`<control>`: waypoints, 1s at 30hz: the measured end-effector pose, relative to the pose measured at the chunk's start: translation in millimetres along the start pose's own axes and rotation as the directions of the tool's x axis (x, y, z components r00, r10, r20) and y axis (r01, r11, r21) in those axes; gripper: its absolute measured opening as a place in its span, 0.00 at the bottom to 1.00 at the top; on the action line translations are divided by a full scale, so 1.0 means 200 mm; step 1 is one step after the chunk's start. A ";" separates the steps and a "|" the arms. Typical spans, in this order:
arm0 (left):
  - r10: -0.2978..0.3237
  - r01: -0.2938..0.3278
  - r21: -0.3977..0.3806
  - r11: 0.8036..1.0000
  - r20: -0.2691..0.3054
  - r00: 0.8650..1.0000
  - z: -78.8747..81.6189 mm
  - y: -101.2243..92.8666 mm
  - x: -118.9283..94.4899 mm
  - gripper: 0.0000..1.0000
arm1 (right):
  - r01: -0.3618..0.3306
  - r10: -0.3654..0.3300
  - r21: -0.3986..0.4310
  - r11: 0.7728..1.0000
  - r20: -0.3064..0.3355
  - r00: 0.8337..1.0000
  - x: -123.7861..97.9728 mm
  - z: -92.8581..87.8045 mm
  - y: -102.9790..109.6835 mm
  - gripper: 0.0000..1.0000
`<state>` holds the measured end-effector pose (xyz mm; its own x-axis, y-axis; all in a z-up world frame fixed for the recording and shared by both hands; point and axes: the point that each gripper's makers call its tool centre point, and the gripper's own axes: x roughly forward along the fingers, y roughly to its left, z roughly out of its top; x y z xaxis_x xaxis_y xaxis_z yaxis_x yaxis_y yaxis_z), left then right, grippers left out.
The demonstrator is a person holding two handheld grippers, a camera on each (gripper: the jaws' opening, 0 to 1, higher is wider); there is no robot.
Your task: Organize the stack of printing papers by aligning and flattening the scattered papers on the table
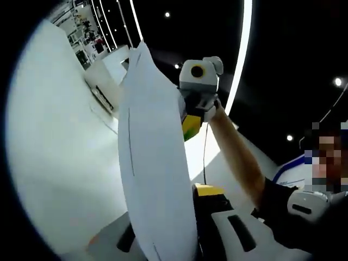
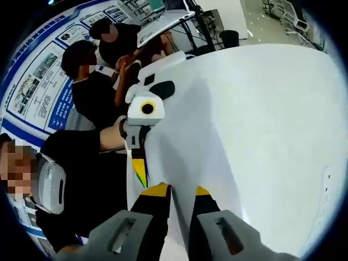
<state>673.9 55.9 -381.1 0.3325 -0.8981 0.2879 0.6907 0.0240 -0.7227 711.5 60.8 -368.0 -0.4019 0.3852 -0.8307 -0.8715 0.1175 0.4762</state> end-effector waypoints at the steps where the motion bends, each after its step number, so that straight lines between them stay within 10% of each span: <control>1: -0.001 0.001 0.001 1.000 -0.001 1.000 0.00 0.00 0.00 0.14 | -0.001 0.001 0.004 1.000 0.003 1.000 0.00 0.00 0.00 0.05; 18: 0.012 -0.012 0.027 1.000 -0.007 1.000 -0.02 0.00 0.00 0.07 | 0.041 -0.039 -0.012 0.999 0.110 0.993 -0.03 0.04 -0.05 0.17; 30: 0.011 -0.011 0.018 1.000 -0.001 1.000 -0.02 -0.01 -0.01 0.06 | 0.134 -0.120 -0.018 0.991 0.339 0.933 -0.15 0.11 -0.17 0.30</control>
<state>669.1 55.1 -382.9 0.3397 -0.8981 0.2794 0.6987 0.0421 -0.7142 758.1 65.1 -353.6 -0.1756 0.6554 -0.7345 -0.9224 0.1511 0.3554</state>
